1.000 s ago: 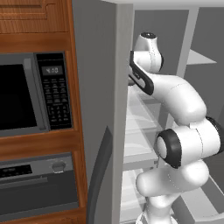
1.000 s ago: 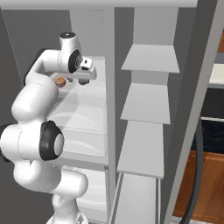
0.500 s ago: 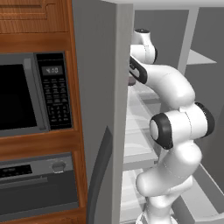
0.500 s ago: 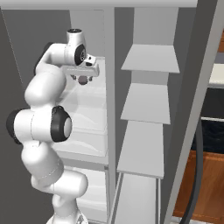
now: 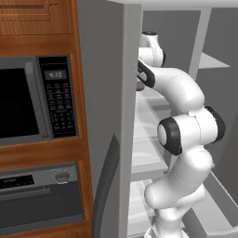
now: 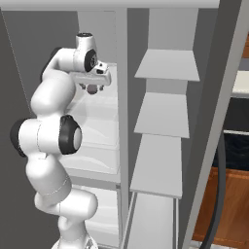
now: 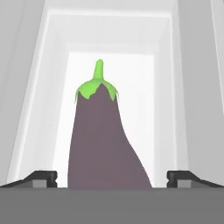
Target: Take the tangerine and eggplant from the fridge shelf and place them in the freezer drawer to begin freezing them.
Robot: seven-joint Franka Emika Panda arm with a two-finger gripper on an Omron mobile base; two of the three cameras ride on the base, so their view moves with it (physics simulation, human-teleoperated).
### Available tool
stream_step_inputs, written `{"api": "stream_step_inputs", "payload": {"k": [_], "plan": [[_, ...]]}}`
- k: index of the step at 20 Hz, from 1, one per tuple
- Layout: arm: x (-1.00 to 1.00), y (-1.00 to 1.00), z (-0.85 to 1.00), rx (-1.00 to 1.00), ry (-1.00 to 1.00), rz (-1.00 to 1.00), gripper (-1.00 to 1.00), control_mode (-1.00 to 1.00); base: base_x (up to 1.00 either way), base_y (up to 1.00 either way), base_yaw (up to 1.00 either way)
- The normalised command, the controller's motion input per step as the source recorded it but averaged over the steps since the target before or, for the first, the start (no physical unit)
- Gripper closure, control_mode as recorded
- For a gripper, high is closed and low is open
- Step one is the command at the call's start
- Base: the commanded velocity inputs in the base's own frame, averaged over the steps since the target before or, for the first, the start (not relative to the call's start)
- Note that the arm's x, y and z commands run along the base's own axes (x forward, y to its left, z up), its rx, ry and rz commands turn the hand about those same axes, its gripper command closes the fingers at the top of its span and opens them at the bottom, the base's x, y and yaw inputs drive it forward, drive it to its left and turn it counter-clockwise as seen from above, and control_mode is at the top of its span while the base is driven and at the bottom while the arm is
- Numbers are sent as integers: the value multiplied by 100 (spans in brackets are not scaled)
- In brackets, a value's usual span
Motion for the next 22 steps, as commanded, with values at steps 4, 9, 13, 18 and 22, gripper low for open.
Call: {"api": "stream_step_inputs", "payload": {"k": [4,9,13,18,22], "plan": [[-24,4,-36,0,-5,0,100,-100,0,0,0],[4,26,-25,0,-3,0,100,-100,0,0,0],[1,8,-1,0,-8,0,100,-100,0,0,0],[-91,0,6,0,-31,0,100,-100,0,0,0],[-100,0,-5,0,-23,0,100,-100,0,0,0]]}}
